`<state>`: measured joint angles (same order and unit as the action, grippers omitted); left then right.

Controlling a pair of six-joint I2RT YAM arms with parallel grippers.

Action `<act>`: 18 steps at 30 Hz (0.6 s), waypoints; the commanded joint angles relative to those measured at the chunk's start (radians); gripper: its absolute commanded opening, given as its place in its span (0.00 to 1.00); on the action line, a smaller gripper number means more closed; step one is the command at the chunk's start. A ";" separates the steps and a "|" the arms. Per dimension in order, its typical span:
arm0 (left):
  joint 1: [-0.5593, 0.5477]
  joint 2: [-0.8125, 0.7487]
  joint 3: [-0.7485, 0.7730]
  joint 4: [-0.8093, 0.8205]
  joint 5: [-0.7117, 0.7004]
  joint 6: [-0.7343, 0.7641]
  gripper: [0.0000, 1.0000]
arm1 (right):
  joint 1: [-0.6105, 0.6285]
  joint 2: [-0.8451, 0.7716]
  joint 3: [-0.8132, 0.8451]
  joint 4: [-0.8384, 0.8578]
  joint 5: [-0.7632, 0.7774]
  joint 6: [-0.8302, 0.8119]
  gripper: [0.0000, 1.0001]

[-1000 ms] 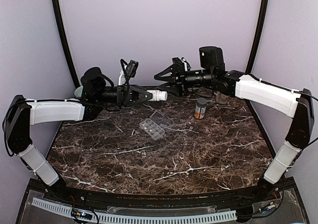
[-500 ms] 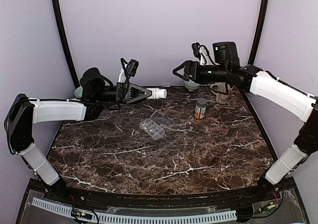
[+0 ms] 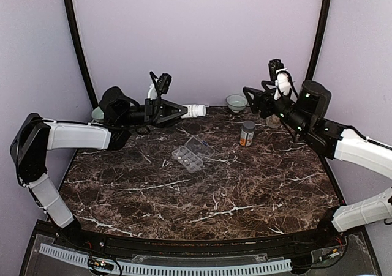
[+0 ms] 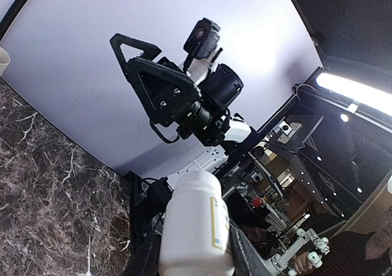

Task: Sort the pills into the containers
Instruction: Screw the lid of the pill bottle onto the pill bottle.

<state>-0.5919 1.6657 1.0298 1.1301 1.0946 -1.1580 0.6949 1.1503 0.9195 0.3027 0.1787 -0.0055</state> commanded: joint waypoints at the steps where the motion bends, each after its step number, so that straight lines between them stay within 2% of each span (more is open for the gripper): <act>1: 0.006 0.030 0.035 0.084 0.000 -0.079 0.00 | 0.003 -0.009 0.039 -0.002 -0.106 -0.023 0.72; 7: 0.006 0.099 0.099 0.149 0.043 -0.182 0.00 | 0.013 0.013 0.209 -0.243 -0.348 0.029 0.65; 14: 0.014 0.183 0.170 0.278 0.079 -0.349 0.00 | 0.068 0.007 0.276 -0.386 -0.423 0.000 0.66; 18: 0.019 0.231 0.204 0.376 0.089 -0.451 0.00 | 0.090 0.009 0.260 -0.394 -0.437 0.005 0.70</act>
<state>-0.5838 1.8751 1.1870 1.3468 1.1507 -1.4780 0.7612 1.1595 1.1706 -0.0422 -0.2104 0.0006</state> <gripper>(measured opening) 0.336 0.682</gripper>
